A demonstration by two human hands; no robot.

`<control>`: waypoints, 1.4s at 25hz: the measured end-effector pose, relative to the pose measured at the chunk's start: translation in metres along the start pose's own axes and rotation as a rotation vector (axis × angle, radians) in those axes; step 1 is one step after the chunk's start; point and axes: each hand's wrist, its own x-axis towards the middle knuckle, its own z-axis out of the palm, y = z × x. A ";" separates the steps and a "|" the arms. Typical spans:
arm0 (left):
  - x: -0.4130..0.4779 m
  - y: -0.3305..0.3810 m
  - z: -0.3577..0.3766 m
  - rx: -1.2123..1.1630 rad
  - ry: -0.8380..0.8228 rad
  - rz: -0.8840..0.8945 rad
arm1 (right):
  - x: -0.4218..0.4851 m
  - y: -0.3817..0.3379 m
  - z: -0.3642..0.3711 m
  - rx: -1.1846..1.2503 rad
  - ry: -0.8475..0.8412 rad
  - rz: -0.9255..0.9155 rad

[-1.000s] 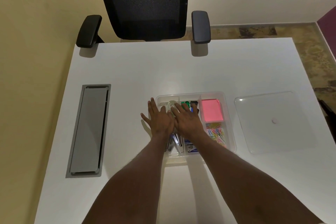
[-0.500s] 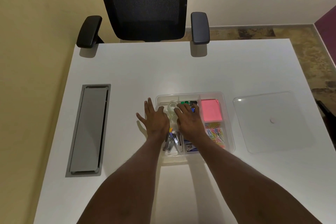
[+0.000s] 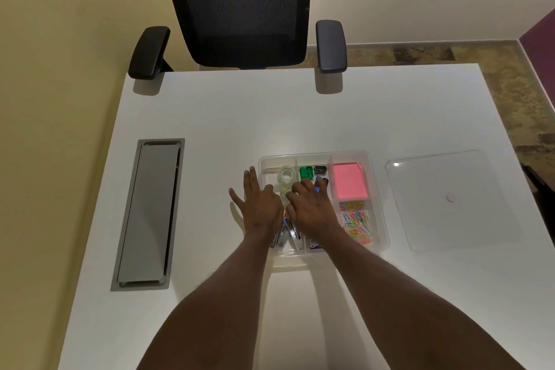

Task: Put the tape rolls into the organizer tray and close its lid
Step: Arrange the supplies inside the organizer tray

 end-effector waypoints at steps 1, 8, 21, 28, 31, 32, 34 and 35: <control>-0.001 -0.001 0.001 -0.018 -0.005 0.011 | 0.000 0.001 0.000 0.008 0.001 -0.002; -0.009 0.000 0.007 -0.020 0.032 -0.040 | -0.003 -0.001 0.001 -0.009 -0.056 0.034; -0.005 0.010 0.010 -0.198 -0.045 -0.121 | -0.015 -0.002 0.004 0.064 -0.077 -0.007; -0.007 0.004 0.012 -0.210 -0.047 -0.122 | -0.022 -0.006 0.000 0.106 -0.080 -0.009; -0.009 0.005 0.013 -0.232 -0.075 -0.137 | -0.027 -0.008 -0.001 0.118 -0.096 -0.023; -0.009 0.006 0.013 -0.236 -0.082 -0.143 | -0.030 -0.008 0.001 0.093 -0.080 -0.052; -0.009 0.006 0.012 -0.237 -0.091 -0.144 | -0.034 -0.009 0.001 0.083 -0.063 -0.072; -0.010 0.005 0.012 -0.232 -0.093 -0.139 | -0.034 -0.010 0.000 0.096 -0.046 -0.060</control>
